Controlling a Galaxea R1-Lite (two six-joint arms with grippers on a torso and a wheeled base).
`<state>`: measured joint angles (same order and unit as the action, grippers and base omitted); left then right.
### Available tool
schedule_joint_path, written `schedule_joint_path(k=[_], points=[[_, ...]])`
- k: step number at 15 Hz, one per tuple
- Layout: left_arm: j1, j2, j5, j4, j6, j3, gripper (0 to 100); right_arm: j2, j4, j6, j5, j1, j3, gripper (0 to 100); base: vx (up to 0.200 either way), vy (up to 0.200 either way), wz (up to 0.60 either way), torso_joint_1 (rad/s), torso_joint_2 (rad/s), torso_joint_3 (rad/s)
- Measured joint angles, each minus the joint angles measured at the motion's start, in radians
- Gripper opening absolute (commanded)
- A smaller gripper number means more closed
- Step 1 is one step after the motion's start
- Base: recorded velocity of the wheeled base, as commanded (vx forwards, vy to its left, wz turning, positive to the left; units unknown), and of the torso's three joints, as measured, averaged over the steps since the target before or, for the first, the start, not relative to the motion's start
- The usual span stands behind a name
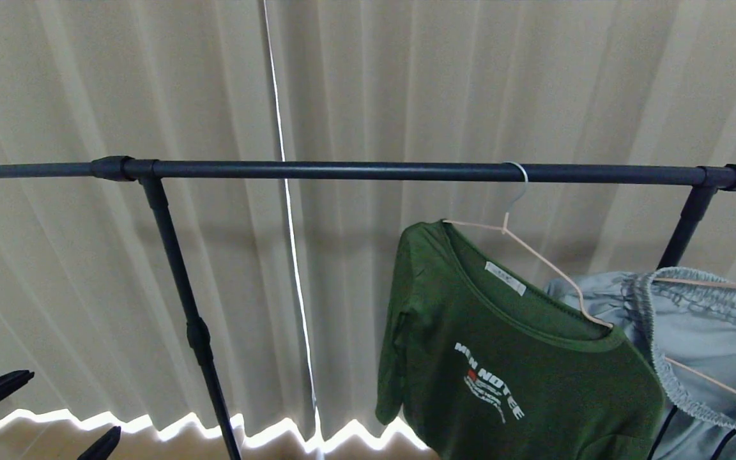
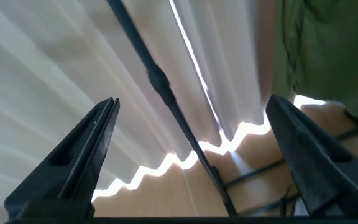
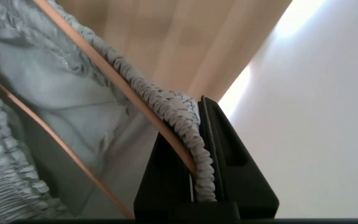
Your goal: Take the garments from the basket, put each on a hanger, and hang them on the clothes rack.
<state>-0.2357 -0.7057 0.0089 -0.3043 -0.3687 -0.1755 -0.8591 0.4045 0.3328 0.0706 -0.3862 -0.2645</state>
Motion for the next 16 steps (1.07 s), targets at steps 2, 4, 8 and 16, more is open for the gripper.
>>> schedule_joint_path(k=[2,4,8,16], points=[[0.002,-0.018,0.001,0.000,0.003,-0.027,100,-0.005,-0.002,0.001,0.000,0.024,-0.017,0,0.000,0.000,0.00,0.000,0.00,0.000],[0.019,-0.045,0.002,0.001,0.024,-0.049,100,-0.017,-0.023,0.000,0.003,0.041,-0.061,0,0.000,0.000,0.00,0.000,0.00,0.000],[0.041,-0.055,0.001,-0.006,0.029,-0.067,100,-0.051,-0.132,0.000,0.008,0.062,-0.202,0,0.000,0.000,0.00,0.000,0.00,0.000],[0.039,-0.037,-0.001,-0.005,0.024,-0.065,100,-0.165,-0.259,0.000,0.010,0.089,-0.402,0,0.000,0.000,0.00,0.000,0.00,0.000]])
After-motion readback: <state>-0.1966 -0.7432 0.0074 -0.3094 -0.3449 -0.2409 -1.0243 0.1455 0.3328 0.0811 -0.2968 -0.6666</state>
